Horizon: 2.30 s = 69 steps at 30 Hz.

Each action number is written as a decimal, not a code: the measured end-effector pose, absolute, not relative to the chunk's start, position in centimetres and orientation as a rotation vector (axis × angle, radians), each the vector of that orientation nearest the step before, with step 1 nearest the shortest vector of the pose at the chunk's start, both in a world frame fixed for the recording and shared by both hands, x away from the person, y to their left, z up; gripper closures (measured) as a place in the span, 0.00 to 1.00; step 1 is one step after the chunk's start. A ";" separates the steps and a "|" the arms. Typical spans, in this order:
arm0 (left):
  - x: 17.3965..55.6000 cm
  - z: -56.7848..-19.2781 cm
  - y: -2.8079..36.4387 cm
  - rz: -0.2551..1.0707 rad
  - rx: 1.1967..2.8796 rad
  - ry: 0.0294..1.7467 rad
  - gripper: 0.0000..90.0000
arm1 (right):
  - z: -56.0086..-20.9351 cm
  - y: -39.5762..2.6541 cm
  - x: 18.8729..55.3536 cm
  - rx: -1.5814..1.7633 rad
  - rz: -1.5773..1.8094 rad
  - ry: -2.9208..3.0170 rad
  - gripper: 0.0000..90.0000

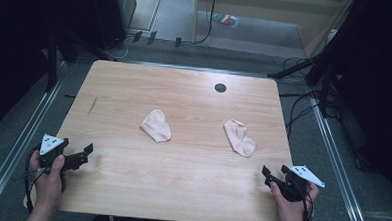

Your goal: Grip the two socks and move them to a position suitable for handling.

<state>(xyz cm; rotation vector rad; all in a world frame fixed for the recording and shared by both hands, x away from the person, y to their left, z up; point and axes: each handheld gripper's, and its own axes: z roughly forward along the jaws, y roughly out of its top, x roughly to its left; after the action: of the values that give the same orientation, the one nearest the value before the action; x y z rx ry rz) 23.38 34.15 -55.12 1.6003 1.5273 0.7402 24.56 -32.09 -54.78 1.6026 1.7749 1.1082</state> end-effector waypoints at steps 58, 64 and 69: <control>23.3 -55.1 34.1 0.730 1.616 1.503 0.11 | -54.8 -19.7 36.5 1.512 0.845 1.842 0.92; 23.2 -55.1 34.0 0.749 1.613 1.502 0.11 | -53.4 -21.0 36.6 1.581 0.916 1.818 0.95; 23.2 -55.1 33.8 0.769 1.628 1.498 0.11 | -50.8 -20.3 34.7 1.505 1.020 1.813 0.95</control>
<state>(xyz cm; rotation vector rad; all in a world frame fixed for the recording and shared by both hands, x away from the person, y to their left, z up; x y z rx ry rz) 23.19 33.80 -55.07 1.6277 1.4985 0.7691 34.72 -20.28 -50.79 1.5048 1.8134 1.0201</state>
